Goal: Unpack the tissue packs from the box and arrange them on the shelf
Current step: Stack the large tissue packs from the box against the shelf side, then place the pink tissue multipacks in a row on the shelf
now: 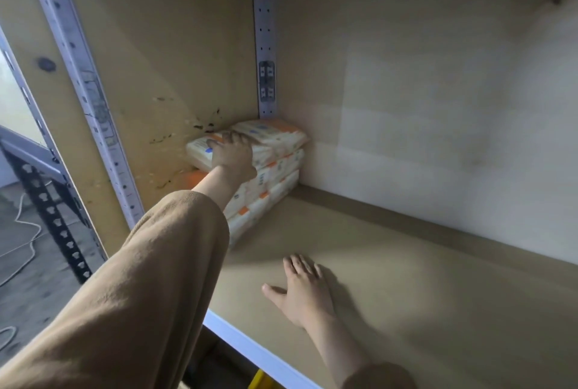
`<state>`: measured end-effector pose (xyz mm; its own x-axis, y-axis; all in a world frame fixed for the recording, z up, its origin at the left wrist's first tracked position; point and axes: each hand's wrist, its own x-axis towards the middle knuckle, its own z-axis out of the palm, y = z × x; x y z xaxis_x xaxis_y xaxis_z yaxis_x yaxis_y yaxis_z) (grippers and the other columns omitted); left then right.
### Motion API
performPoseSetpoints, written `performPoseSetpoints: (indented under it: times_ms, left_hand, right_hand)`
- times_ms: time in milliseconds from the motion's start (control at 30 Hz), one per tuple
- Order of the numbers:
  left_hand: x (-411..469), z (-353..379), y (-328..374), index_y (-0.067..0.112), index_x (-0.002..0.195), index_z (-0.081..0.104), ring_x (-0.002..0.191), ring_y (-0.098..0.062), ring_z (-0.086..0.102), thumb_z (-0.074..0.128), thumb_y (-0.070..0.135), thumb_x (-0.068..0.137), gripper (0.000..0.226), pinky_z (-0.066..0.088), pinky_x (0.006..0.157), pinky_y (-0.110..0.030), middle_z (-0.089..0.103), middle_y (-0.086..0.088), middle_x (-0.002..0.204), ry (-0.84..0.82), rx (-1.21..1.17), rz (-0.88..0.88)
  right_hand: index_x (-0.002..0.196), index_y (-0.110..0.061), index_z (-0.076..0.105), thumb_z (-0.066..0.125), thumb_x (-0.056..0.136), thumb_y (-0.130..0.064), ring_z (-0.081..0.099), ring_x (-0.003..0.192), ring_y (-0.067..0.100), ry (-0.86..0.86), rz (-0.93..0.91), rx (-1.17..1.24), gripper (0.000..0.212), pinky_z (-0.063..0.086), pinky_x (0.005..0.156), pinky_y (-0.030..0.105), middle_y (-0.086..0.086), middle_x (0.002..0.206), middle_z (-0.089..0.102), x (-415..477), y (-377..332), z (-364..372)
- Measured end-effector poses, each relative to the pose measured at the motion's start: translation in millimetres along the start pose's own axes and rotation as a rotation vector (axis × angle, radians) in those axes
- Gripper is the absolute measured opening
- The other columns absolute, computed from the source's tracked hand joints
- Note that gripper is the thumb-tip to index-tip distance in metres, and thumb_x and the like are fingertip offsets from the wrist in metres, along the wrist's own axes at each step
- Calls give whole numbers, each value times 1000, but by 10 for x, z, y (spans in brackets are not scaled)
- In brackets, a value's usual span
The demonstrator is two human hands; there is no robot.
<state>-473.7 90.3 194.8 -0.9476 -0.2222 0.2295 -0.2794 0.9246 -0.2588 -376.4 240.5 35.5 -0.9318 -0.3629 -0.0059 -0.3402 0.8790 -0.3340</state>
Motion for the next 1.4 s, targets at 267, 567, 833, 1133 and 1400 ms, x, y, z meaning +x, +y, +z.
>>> performPoseSetpoints:
  times_ms: [267,567,833,1133,1400]
  left_hand:
    - [-38,-214,-184,5,139,38,130,-32,45,50,56,87,74,43,103,-44,43,-16,143,-53,-273,30]
    - [-951,-378,-519,10,128,52,112,-35,58,48,26,94,38,49,85,-38,60,-16,125,177,-491,38]
    - [-2232,578,-1226,11,117,57,107,-32,61,49,21,92,29,51,77,-39,62,-8,121,24,-426,-2]
    - [-3753,1306,-1717,13,116,57,110,-31,60,44,29,89,34,49,85,-38,63,-9,118,-291,-338,-149]
    - [-4466,1906,-1888,22,121,57,116,-22,57,45,25,92,32,48,88,-32,60,4,126,-389,-392,-257]
  right_hand:
    - [145,-13,20,3,54,-70,12,145,15,-23,11,-29,109,6,119,35,6,157,17,-10,-11,-23]
    - [137,-10,39,42,93,-38,27,139,18,30,-7,12,52,18,113,26,6,150,34,-255,-157,-87]
    - [124,-8,55,47,86,-41,47,129,22,18,-178,166,51,36,107,32,9,136,54,-919,-686,165]
    - [133,-15,46,48,93,-27,38,134,13,-194,-359,85,42,35,108,27,0,144,44,-1431,-1185,709]
    - [133,-16,45,48,94,-25,42,132,14,-361,-414,49,41,38,105,27,1,143,46,-1711,-1491,1221]
